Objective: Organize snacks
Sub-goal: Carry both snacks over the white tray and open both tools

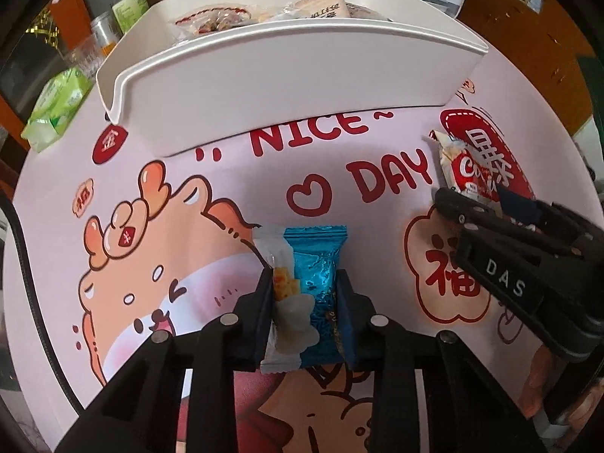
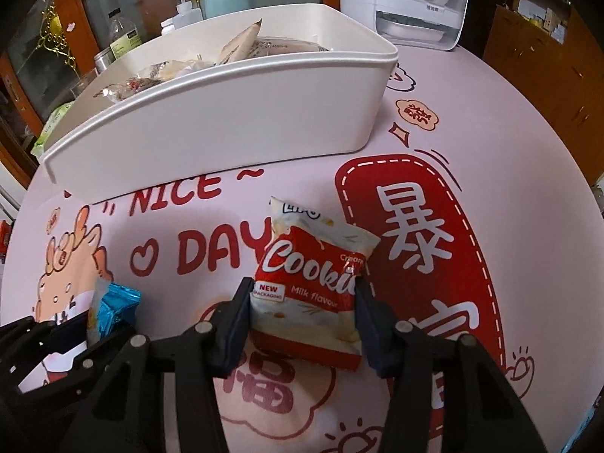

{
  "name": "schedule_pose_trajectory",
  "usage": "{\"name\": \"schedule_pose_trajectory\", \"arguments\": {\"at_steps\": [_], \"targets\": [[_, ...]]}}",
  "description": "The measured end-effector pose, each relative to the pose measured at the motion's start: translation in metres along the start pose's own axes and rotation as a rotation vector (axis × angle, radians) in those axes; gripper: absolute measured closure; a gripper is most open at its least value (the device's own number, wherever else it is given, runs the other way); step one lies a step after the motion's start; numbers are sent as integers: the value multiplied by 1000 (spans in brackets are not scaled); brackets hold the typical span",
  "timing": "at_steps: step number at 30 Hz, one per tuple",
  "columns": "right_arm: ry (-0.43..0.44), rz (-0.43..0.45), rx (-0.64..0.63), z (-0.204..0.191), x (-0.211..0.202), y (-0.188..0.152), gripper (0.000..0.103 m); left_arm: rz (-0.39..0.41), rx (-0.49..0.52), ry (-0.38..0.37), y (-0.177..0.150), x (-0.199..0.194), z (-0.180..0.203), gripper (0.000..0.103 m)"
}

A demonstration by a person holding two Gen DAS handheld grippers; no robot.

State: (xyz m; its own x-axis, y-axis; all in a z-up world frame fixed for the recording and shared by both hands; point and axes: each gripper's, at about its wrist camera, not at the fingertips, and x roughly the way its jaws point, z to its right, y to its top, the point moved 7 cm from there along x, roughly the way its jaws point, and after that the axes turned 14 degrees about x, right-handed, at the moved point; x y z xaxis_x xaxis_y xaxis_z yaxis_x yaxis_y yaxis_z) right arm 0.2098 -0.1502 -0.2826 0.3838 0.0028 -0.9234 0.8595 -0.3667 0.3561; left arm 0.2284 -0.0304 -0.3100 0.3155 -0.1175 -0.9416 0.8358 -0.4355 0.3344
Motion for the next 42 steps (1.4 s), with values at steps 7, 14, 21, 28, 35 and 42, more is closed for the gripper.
{"name": "schedule_pose_trajectory", "arguments": {"at_steps": [7, 14, 21, 28, 35, 42], "targets": [[34, 41, -6, -5, -21, 3, 52, -5, -33, -25, -5, -7, -6, 75], [84, 88, 7, -9, -52, 10, 52, 67, -41, -25, 5, -43, -15, 75], [203, 149, 27, -18, -89, 35, 52, 167, -47, -11, 34, -91, -32, 75], [341, 207, 56, -25, -118, 72, 52, 261, -56, 17, 78, -132, -53, 75], [313, 287, 6, -40, -136, 126, 52, 337, -75, 55, 127, -162, -76, 75], [218, 394, -44, -63, -151, 185, 51, 410, -57, 135, 180, -193, -89, 75]]}}
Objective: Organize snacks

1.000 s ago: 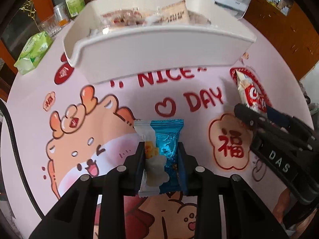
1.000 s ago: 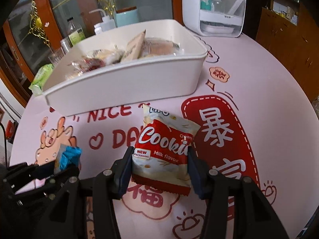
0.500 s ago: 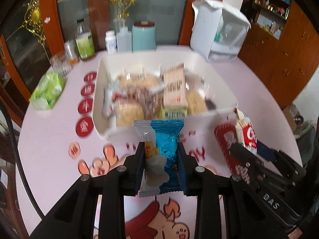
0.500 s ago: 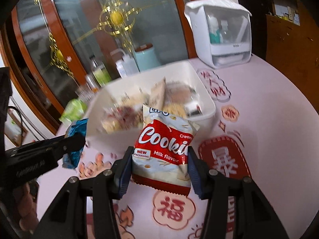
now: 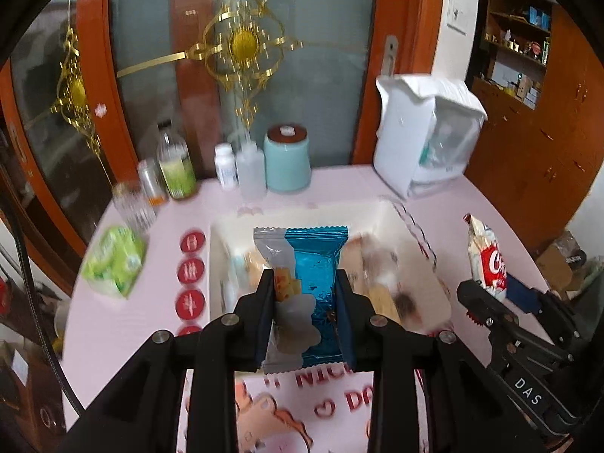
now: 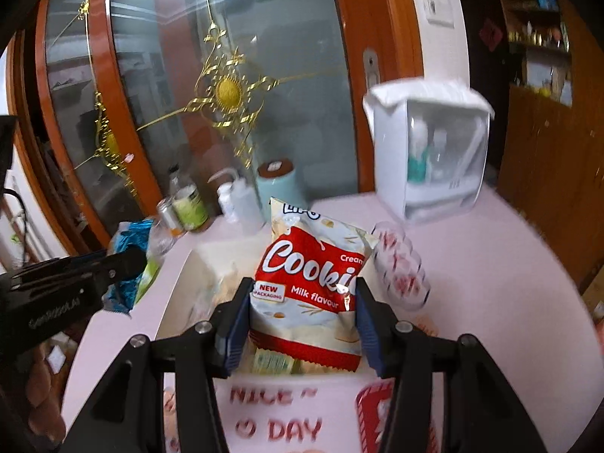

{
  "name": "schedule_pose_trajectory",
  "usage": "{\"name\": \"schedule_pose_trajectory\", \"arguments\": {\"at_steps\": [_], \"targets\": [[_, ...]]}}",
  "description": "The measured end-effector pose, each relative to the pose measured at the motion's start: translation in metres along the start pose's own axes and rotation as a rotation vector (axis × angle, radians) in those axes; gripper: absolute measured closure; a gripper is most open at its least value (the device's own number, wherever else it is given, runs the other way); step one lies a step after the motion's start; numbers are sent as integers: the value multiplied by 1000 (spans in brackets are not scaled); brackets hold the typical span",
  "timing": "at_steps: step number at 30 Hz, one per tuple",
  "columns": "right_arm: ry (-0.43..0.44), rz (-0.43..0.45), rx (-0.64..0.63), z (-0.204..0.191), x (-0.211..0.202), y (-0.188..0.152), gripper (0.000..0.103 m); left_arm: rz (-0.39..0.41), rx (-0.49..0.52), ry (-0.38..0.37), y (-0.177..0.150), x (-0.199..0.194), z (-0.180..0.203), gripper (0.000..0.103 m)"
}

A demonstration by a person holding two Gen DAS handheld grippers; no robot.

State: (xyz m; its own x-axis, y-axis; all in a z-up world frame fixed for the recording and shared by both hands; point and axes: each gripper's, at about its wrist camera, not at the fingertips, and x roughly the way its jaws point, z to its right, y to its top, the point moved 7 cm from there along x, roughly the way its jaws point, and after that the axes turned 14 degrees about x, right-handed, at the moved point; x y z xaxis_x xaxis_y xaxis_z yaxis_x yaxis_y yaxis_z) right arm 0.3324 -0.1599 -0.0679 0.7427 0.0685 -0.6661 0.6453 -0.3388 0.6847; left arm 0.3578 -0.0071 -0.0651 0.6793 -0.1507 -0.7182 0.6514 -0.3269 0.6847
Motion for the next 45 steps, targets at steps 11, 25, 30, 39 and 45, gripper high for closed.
{"name": "schedule_pose_trajectory", "arguments": {"at_steps": [11, 25, 30, 39, 45], "targets": [[-127, -50, -151, -15, 66, 4, 49, -34, -5, 63, 35, 34, 0, 75], [-117, -168, -214, -12, 87, -40, 13, -181, -120, 45, -17, 86, -20, 5], [-86, -176, -167, -10, 67, -40, 13, -186, -119, 60, -26, 70, -20, 5], [-79, -165, -139, 0, 12, -36, 13, -120, -78, 56, -29, 8, -3, 5], [-95, -152, -147, 5, -32, -42, 13, -92, -47, 51, -35, -33, 12, 5]]}}
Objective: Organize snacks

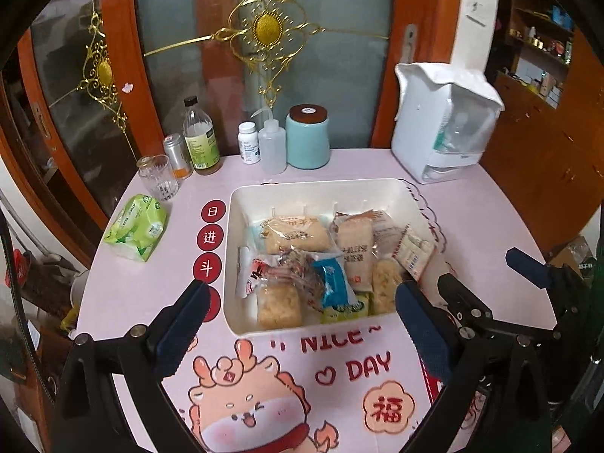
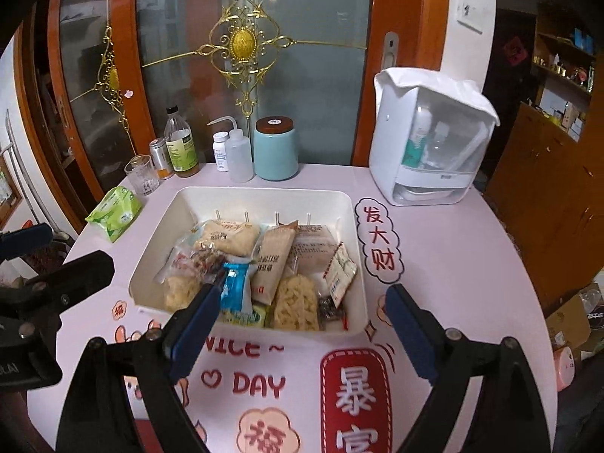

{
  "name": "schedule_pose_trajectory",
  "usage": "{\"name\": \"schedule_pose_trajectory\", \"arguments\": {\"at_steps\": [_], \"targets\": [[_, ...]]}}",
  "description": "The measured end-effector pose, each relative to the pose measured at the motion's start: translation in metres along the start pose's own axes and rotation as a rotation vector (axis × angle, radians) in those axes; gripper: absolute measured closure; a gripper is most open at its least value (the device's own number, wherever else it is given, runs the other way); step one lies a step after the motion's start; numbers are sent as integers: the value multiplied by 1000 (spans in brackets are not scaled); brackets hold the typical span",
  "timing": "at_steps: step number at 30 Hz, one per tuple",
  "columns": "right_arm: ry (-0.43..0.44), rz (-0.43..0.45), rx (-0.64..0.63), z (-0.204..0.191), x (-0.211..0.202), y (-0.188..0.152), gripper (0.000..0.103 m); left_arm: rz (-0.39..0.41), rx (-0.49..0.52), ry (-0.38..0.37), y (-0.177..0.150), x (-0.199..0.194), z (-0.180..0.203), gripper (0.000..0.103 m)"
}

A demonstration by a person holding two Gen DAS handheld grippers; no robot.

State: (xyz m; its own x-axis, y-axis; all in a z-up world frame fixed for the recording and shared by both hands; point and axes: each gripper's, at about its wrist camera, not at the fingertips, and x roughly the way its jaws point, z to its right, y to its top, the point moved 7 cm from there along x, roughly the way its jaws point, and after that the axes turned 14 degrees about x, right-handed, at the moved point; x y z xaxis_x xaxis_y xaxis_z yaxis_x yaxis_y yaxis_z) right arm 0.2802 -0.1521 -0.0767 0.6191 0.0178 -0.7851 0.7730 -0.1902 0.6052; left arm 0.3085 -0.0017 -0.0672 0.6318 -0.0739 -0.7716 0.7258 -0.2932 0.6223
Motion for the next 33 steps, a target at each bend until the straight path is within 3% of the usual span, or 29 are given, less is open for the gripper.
{"name": "schedule_pose_trajectory", "arguments": {"at_steps": [11, 21, 33], "targets": [[-6, 12, 84, 15, -76, -27, 13, 81, 68, -47, -25, -76, 28, 5], [13, 45, 106, 20, -132, -45, 13, 117, 48, -59, -46, -131, 29, 5], [46, 63, 112, 32, -177, -65, 13, 108, 0, 7, -83, -172, 35, 5]]}}
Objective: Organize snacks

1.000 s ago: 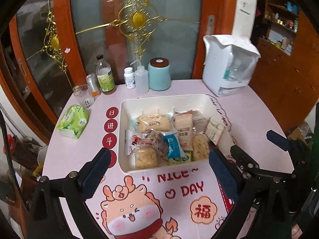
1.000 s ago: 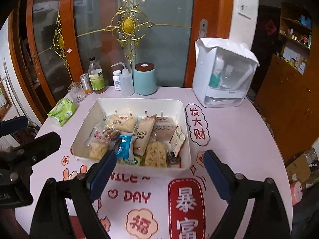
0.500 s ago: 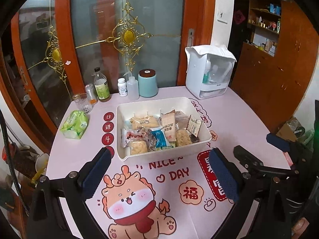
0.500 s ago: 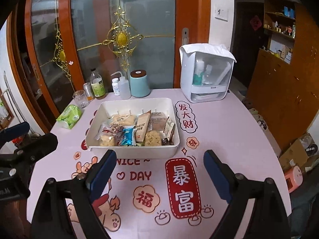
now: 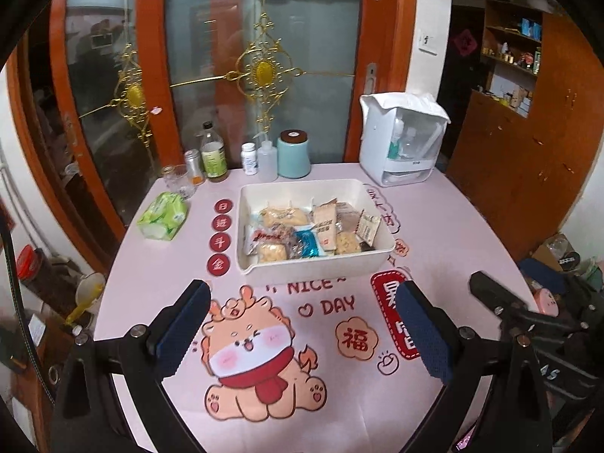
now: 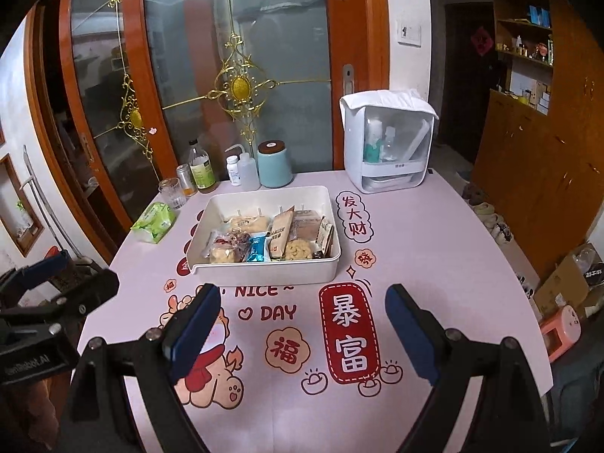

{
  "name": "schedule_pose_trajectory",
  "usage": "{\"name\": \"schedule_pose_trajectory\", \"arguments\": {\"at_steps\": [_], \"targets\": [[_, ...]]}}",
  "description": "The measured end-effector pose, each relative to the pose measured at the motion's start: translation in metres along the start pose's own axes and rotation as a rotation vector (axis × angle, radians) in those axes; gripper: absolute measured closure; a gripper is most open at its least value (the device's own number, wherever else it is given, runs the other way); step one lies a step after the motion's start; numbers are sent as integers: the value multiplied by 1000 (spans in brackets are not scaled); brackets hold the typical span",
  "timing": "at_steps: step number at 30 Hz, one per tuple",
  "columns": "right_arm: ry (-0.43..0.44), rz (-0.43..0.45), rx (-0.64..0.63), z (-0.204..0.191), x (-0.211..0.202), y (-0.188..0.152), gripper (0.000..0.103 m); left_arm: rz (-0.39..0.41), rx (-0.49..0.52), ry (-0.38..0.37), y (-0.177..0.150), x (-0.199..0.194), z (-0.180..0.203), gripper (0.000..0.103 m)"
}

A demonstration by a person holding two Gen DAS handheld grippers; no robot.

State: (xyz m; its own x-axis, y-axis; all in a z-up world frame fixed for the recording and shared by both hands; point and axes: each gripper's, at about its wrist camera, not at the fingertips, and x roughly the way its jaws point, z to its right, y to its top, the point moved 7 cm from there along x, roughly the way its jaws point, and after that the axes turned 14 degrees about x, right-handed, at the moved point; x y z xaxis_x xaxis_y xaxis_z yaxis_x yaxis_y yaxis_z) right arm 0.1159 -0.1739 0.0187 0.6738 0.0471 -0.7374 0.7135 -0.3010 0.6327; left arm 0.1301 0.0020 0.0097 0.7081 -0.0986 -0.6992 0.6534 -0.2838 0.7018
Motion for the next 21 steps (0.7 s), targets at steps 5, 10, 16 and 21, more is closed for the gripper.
{"name": "schedule_pose_trajectory", "arguments": {"at_steps": [5, 10, 16, 21], "targets": [[12, -17, -21, 6, -6, -11, 13, -22, -28, 18, -14, -10, 7, 5], [19, -52, -13, 14, -5, -24, 13, -35, -28, 40, -25, -15, 18, 5], [1, -54, -28, 17, -8, -29, 13, -70, -37, 40, -37, -10, 31, 5], [-1, -50, -28, 19, -11, -28, 13, -81, -62, 56, -41, -10, 31, 5]]}}
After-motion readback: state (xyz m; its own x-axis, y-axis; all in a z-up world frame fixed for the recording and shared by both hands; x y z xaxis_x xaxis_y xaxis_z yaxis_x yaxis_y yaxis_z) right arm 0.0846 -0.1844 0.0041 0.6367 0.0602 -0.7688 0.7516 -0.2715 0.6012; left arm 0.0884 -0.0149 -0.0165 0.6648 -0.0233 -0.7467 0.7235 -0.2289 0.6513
